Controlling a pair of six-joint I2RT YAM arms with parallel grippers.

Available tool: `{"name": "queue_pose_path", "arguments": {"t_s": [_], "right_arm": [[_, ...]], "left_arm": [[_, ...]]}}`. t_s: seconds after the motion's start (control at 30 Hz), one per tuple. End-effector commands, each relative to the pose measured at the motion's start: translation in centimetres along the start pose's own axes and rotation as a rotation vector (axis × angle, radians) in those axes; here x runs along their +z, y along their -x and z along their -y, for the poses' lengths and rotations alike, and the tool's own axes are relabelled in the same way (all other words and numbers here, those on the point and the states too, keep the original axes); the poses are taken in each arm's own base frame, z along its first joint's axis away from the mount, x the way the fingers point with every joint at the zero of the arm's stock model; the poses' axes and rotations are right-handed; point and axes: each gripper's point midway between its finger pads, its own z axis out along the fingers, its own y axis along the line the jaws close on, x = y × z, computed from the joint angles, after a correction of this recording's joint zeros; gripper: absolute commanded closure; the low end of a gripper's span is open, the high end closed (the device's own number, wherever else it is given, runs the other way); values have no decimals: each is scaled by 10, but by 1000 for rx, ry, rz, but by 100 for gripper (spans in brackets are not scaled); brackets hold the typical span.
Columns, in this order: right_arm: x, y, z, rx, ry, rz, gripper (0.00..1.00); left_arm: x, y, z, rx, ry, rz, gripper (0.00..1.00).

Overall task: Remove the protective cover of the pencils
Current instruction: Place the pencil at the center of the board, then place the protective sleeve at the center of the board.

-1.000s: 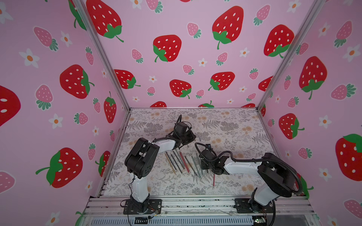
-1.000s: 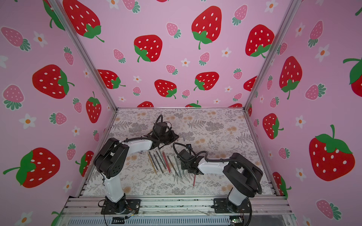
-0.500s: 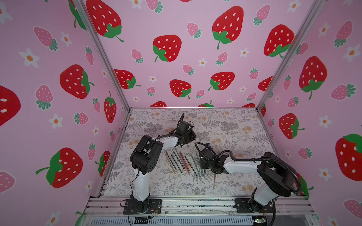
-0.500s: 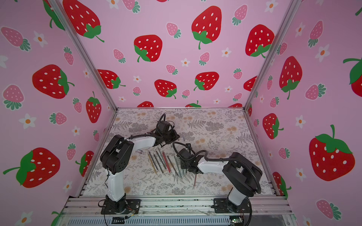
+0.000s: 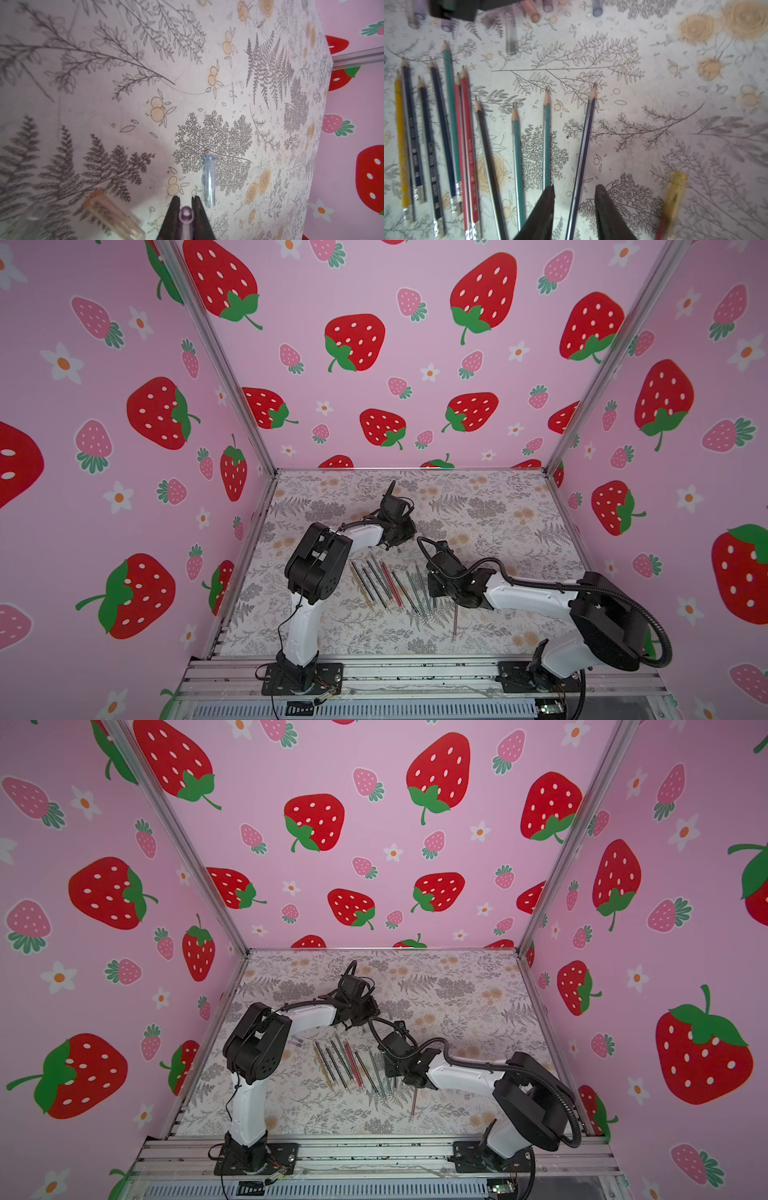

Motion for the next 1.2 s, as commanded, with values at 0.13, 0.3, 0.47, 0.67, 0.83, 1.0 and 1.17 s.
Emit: {"name": "queue_pose_path", "arguments": {"t_s": [0.13,0.3,0.47,0.67,0.83,1.0,1.17], "right_arm": [[-26,1,31,49,-96,41,61],[-39,-12,55,73,-172,21,60],[-46,-30,74,98,-204,6,58],[-44,-45,80,106,-203,-25,56],[-37,-48,71,86,-163,-51,56],[-27,-53,64,83,-142,-79,57],[-20,-60,62,87,-144,-110,58]], "left_arm": [[4,0,-6,9,58,-8,97],[6,0,-6,7,64,-8,96],[8,-1,-8,2,69,-12,89],[6,0,-6,4,65,-12,85],[3,-1,-7,3,65,-10,83],[-1,-1,-6,4,58,-3,80],[0,-2,-4,4,50,-8,79]]}}
